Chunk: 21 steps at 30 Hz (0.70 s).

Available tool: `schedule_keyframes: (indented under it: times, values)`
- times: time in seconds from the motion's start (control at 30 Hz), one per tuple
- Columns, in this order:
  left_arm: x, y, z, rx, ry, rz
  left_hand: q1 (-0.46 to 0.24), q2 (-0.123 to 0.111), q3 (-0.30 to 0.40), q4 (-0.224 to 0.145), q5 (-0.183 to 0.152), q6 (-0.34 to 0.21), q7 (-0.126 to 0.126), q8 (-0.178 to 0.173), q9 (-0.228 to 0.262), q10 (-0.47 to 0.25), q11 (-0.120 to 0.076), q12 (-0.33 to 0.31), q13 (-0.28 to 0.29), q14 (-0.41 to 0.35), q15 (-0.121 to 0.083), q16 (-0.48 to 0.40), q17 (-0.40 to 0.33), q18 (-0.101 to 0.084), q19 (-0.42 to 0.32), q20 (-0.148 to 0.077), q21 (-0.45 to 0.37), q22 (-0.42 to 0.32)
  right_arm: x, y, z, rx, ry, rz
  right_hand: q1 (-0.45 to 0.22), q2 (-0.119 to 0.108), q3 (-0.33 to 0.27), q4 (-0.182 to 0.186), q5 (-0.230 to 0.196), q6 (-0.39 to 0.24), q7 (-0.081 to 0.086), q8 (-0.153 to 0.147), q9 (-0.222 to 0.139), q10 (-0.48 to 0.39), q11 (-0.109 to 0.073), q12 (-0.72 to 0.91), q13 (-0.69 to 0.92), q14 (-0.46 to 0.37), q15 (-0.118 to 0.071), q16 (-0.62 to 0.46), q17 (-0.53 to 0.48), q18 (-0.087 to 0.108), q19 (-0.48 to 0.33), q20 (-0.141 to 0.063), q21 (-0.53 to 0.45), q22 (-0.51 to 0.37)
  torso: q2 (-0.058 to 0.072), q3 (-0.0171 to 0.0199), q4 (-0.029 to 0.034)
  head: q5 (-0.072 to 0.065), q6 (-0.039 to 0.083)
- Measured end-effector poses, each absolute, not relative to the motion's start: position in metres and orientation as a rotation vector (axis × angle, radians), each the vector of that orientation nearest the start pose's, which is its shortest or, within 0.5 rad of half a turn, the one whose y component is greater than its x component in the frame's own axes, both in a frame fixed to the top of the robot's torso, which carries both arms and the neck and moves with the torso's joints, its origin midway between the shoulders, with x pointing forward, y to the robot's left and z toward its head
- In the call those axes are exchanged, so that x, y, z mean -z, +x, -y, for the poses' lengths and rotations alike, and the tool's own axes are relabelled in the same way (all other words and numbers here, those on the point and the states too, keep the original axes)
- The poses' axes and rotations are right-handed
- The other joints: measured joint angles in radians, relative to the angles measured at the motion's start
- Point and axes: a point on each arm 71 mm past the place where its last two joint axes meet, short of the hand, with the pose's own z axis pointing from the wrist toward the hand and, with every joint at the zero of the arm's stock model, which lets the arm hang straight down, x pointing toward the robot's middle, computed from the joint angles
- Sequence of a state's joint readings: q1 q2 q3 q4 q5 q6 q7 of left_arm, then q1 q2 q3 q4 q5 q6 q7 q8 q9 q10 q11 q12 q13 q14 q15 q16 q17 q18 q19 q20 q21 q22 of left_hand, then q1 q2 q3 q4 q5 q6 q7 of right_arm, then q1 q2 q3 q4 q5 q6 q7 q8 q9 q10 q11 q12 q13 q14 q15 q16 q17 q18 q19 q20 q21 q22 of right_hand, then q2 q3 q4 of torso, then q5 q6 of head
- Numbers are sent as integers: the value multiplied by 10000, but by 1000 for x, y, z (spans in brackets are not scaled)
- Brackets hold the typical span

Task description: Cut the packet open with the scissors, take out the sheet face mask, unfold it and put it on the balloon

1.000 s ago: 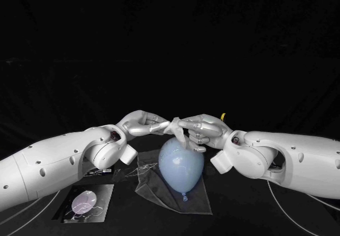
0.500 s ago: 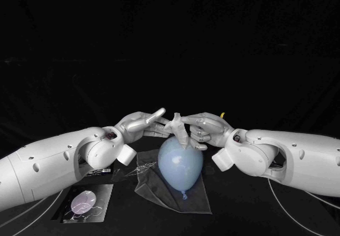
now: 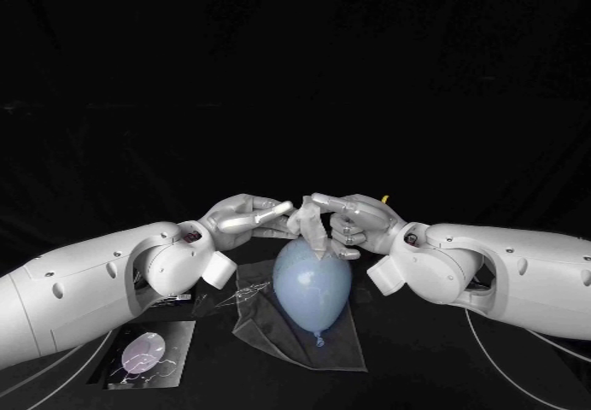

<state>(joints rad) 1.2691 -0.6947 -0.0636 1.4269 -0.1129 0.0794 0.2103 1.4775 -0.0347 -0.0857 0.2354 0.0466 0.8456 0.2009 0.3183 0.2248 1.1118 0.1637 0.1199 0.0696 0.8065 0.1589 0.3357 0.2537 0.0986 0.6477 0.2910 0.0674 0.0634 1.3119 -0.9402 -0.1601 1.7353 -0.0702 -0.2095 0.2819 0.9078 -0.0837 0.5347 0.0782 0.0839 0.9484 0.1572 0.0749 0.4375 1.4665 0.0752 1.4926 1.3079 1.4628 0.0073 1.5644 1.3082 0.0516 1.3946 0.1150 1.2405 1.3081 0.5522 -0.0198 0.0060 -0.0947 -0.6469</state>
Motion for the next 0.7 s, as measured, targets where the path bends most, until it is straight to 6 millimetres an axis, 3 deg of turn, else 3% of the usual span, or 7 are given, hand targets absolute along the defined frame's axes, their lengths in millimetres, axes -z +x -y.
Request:
schedule_keyframes:
  times: [0.07, 0.17, 0.23, 0.3, 0.37, 0.47, 0.7]
  values:
    - [166, 497, -136, 18036, -8274, -18488, 252, -34, -57, -56, 0, 30, -6, 27, -15, 16, -16, -99, -7, 0, 0, 0, -2, 0, -29, 2, 0, -4, 162, 444, 187, -16223, 9709, -16939, 333, -114, -157, -157, -164, 32, 26, 0, -2, 0, 0, 35, -1, 0, 0, -6, 0, 0, 35, 35, 28, 0, 0, 0, -1, -4, -2]
    - [166, 496, -134, 18081, -8079, -18526, 582, -57, -124, -123, 0, 134, -17, 27, -33, -95, -10, -156, -19, -1, 0, 0, -3, 1, -29, 2, 1, -4, 162, 445, 188, -15993, 9738, -16871, 1088, -276, -259, -598, -207, 414, -69, 150, 30, -1, -6, 198, -5, 0, 0, 26, -1, -1, 148, -26, 244, -2, 0, 2, 0, -20, -10]
    - [165, 495, -134, 18068, -7934, -18549, 786, -21, -163, -162, 0, 174, -6, 27, -42, -95, -10, -156, -19, -1, 0, 0, -3, 0, -29, 2, 1, -3, 163, 446, 189, -15768, 9765, -16795, 1611, -99, -115, -845, -143, 671, -182, 300, 80, -9, -133, 323, -6, 4, -52, 29, 0, -4, 274, -94, 423, -3, 0, 3, 0, -29, -16]
    - [165, 495, -133, 18046, -7813, -18566, 918, 29, -163, -162, 0, 286, -5, 27, -42, -95, -10, -156, -9, 55, -55, 0, -1, 0, 89, -24, 2, 7, 163, 447, 190, -15563, 9792, -16719, 2113, 282, 135, -1091, 93, 893, -334, 452, 139, -12, -276, 426, -6, 7, -194, 29, 0, -6, 354, -173, 530, -5, 0, 3, 0, -36, -20]
    - [165, 495, -133, 18000, -7703, -18567, 1030, 69, -163, -162, 0, 339, -18, 27, -58, -95, -10, -156, 9, 102, -102, 52, 14, 0, 334, -18, 2, 40, 163, 448, 191, -15339, 9822, -16629, 2348, 529, 311, -1085, 475, 1009, -382, 489, 157, 1, -291, 462, -5, 54, -238, 29, -1, -8, 403, -222, 546, -8, 0, 3, 0, -43, -23]
    - [165, 495, -135, 17879, -7637, -18511, 1163, 202, -235, -90, 0, 340, -18, 27, -115, -95, -10, -156, 10, 103, -103, 234, 95, 1, 743, -14, 122, 96, 163, 449, 193, -15095, 9846, -16510, 2400, 1012, 704, -1045, 635, 1054, -426, 590, 191, -33, -324, 505, -3, 20, -273, 29, -1, -11, 432, -252, 547, -8, -5, 3, 0, -53, -24]
    - [166, 500, -149, 17362, -7784, -18207, 1162, 202, -287, -37, 0, 340, -17, 27, -142, -167, -10, -156, 10, 103, -103, 274, 129, 0, 745, -14, 122, 96, 162, 449, 195, -14841, 9855, -16359, 2145, 1276, 1087, -791, 802, 1037, -416, 609, 196, -32, -325, 543, 1, 20, -272, 24, -9, -17, 433, -253, 591, -5, -6, 2, 4, -108, -19]
